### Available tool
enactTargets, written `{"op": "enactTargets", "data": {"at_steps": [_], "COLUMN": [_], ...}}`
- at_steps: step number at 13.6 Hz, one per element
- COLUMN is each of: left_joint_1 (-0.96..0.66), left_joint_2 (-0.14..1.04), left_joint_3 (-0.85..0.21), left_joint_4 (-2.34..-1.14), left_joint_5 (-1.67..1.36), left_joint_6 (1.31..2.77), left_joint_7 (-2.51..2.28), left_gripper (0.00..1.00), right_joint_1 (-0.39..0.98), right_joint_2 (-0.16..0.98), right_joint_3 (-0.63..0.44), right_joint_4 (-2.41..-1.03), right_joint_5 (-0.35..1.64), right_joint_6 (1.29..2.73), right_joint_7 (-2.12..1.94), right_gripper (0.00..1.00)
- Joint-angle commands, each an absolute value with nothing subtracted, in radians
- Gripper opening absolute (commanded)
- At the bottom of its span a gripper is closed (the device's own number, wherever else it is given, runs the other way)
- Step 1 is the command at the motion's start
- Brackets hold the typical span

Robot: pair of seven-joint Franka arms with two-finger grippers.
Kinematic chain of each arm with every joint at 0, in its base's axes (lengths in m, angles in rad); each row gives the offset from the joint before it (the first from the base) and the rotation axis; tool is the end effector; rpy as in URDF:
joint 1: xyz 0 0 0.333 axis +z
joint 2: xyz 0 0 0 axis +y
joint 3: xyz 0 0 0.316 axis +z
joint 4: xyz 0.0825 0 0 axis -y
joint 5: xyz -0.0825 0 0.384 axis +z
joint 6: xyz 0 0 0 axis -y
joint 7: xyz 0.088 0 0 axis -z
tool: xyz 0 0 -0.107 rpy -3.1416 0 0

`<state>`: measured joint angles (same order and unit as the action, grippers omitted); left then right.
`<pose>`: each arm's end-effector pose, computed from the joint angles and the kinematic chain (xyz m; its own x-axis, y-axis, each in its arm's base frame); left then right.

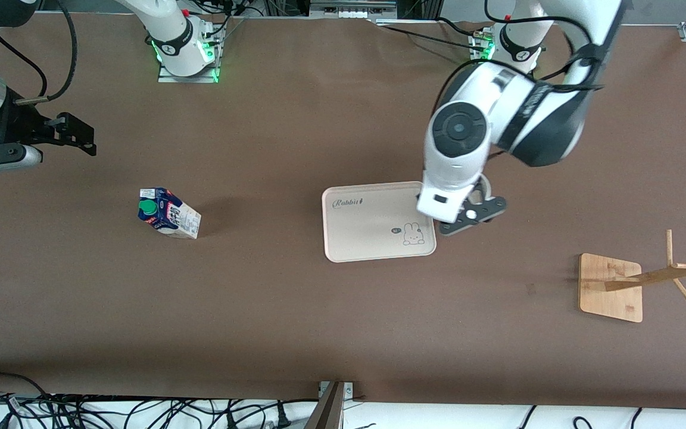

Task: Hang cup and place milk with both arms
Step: 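Lift the white mug with the left gripper toward the wooden stand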

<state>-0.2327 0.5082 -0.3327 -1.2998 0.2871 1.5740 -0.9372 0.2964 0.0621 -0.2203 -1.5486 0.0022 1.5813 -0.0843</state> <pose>0.6107 -0.2976 0.4483 0.9333 0.3583 -0.0247 0.3426 -0.9089 -0.2377 0.5714 0.0477 0.6017 0.9867 0.1597 -0.0288 0.1600 -0.9871 0.0090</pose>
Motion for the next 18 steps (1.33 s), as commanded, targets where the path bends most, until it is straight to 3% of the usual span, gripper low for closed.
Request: {"op": "enactTargets", "data": {"at_steps": [1, 6, 10, 14, 18], "left_joint_1": [-0.139, 0.081, 0.129, 0.143, 0.155], "left_joint_2": [0.491, 0.477, 0.485, 0.486, 0.486], "left_joint_3": [-0.333, -0.334, -0.33, -0.255, -0.244], "left_joint_4": [-1.273, -1.203, -1.177, -1.175, -1.175], "left_joint_5": [0.325, 0.319, 0.321, 0.325, 0.354], "left_joint_6": [1.545, 1.557, 1.572, 1.601, 1.598], "left_joint_7": [-0.696, -0.202, -0.069, 0.05, 0.092], "left_gripper": [0.0, 0.0, 0.0, 0.0, 0.0], "right_joint_1": [0.307, 0.295, 0.092, 0.077, 0.077], "right_joint_2": [0.072, 0.075, 0.074, 0.068, 0.069], "right_joint_3": [-0.219, -0.216, -0.026, -0.015, -0.017], "right_joint_4": [-1.525, -1.531, -1.532, -1.546, -1.546], "right_joint_5": [-0.014, -0.012, -0.014, -0.012, -0.011], "right_joint_6": [1.559, 1.552, 1.531, 1.525, 1.522], "right_joint_7": [-0.092, -0.084, -0.08, -0.08, -0.08], "right_gripper": [1.0, 1.0, 1.0, 1.0, 1.0]}}
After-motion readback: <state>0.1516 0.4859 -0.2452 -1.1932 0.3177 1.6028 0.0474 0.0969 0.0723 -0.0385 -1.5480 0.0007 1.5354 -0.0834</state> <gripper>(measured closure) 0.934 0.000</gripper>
